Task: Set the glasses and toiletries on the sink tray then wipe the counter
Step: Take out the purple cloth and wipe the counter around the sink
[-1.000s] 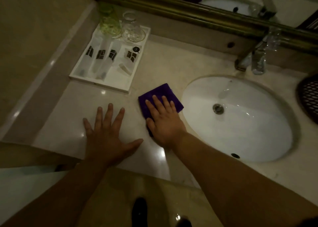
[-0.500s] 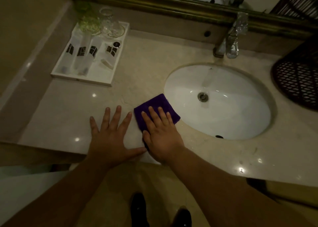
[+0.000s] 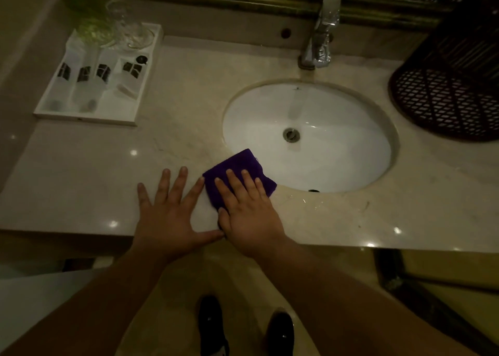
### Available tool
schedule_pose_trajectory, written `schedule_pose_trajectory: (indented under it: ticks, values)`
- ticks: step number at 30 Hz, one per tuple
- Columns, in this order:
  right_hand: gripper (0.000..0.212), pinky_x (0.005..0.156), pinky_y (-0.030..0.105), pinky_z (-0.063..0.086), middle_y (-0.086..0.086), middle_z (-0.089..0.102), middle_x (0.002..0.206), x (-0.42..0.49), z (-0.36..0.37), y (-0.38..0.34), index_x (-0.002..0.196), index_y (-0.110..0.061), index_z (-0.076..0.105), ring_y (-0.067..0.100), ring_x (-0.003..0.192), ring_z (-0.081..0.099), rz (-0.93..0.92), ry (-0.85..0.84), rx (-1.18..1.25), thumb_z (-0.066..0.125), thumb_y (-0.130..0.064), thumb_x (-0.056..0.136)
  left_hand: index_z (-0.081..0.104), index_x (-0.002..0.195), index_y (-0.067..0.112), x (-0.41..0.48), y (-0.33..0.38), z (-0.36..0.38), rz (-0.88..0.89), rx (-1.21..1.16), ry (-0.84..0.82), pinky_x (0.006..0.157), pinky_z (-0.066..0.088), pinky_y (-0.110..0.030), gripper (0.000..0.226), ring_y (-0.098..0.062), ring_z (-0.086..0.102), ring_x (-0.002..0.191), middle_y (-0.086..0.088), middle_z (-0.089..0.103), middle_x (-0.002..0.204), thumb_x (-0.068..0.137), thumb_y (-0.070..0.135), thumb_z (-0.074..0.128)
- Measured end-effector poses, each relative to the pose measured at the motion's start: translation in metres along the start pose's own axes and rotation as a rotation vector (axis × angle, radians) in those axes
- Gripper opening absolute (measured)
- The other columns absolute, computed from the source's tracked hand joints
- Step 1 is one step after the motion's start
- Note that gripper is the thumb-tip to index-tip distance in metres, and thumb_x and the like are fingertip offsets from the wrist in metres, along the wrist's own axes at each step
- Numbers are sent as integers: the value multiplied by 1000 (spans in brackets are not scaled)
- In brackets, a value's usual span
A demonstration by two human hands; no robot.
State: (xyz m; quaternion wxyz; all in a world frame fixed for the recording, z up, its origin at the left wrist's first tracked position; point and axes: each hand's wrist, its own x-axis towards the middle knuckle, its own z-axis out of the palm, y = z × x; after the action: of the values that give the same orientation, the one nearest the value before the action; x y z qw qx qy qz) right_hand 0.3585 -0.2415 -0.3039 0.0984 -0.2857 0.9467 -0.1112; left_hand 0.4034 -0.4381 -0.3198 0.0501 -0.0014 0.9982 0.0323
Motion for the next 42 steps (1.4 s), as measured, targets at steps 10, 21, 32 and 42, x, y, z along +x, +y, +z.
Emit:
schedule_pose_trajectory:
  ticks: [10, 21, 32, 42]
  values:
    - [63, 125, 51, 1, 5, 8, 171, -25, -1, 18, 163, -26, 11, 28, 157, -5, 39, 1, 23, 26, -44, 104, 9, 162, 34, -1, 3, -2, -18, 47, -14, 112, 7, -76, 122, -33, -4, 155, -5, 0, 170, 64, 104, 31]
    - [64, 125, 52, 3, 6, 9, 171, -54, -6, 54, 163, -24, 12, 29, 157, -4, 59, 14, 25, 25, -43, 104, 9, 162, 33, 9, 65, -4, 154, 5, -18, 111, 4, -77, 120, -34, -3, 155, -7, 1, 170, 67, 103, 32]
    - [64, 125, 52, 6, 6, 12, 170, -85, -11, 92, 163, -23, 13, 29, 157, -1, 126, 42, 37, 28, -42, 104, 13, 162, 29, 15, 106, -6, 148, 15, -56, 112, 4, -76, 125, -34, -2, 155, -8, 5, 170, 64, 104, 33]
    - [64, 126, 51, 2, 5, 9, 171, -107, -18, 125, 163, -26, 11, 27, 157, -4, 171, 40, 27, 26, -42, 103, 19, 161, 30, 20, 132, 6, 150, 43, -8, 113, 5, -74, 122, -33, 3, 155, -6, 8, 170, 65, 104, 33]
